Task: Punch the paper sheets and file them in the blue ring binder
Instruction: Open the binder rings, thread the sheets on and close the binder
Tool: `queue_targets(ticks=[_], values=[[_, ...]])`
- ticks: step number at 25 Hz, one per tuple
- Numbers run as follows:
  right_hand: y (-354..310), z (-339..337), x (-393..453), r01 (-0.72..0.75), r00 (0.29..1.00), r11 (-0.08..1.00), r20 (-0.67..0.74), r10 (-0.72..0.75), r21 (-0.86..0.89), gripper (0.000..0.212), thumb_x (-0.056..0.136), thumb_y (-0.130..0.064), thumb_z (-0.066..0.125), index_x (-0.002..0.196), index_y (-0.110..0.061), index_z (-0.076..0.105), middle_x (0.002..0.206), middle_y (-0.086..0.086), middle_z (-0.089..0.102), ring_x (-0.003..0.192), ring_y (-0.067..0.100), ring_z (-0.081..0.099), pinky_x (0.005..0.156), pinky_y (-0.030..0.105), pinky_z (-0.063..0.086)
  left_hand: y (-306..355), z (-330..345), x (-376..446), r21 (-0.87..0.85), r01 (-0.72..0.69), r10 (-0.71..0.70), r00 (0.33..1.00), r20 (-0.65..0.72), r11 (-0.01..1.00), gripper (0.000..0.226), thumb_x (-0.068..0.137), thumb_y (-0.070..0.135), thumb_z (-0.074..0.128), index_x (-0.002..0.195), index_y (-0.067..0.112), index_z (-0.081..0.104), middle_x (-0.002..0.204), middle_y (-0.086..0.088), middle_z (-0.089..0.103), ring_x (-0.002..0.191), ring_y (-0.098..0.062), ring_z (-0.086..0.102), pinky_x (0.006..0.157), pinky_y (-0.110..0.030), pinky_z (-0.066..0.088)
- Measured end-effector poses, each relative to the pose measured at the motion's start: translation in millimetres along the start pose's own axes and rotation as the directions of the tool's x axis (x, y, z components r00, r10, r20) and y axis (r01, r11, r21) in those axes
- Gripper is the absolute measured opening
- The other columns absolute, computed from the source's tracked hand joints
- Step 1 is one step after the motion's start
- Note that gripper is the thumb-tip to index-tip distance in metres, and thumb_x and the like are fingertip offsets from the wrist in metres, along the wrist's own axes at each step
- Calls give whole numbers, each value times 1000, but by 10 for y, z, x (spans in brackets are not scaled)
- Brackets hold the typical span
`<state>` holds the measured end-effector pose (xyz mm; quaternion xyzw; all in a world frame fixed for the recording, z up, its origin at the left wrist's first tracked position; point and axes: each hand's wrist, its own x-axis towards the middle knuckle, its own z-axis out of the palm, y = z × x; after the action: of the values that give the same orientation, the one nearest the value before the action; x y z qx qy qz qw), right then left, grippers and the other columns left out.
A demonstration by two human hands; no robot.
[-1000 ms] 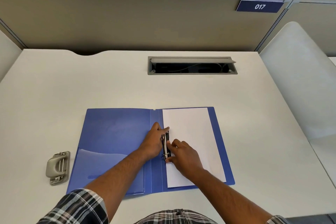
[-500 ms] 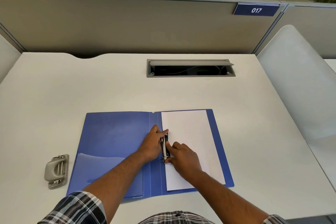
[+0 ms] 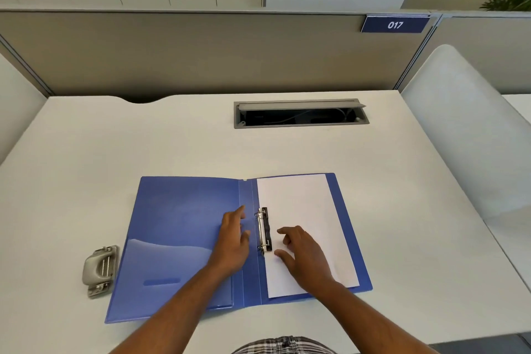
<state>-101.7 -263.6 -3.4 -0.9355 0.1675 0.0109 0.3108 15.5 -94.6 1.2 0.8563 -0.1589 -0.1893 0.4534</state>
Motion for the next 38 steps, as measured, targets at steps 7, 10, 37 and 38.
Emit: queue_targets(ticks=[7,10,37,38], values=[[394,-231,-117,-253,909,966,-355,219,-50,34,88,-34,73,120,-25,64,119,-2,62,109,21,60,88,39,55,-377,-578,-204,257,7,66,959,-275,966,44,88,10,69,131,17,58,129,-9,56,121,-30,51,102,-40,44],[522,-312,-138,-499,830,862,-337,445,-88,49,88,-43,70,130,-22,58,133,5,50,122,30,49,94,49,49,-569,-943,-195,430,185,27,896,-443,884,45,80,14,74,123,15,62,128,-15,55,117,-40,48,100,-50,41],[723,-750,199,-638,624,584,-107,774,502,20,93,-35,67,79,-22,63,85,6,68,81,30,63,80,41,55,-133,-2154,-342,-451,254,-403,874,-271,855,19,100,12,50,87,12,64,95,-12,66,76,-22,59,66,-32,43],[731,-738,202,-622,634,584,-103,767,522,18,93,-33,67,82,-20,65,85,7,68,77,28,62,74,37,53,-31,-2167,-372,-519,232,-393,892,-223,822,21,102,16,49,89,11,64,93,-10,66,76,-20,60,64,-31,45]])
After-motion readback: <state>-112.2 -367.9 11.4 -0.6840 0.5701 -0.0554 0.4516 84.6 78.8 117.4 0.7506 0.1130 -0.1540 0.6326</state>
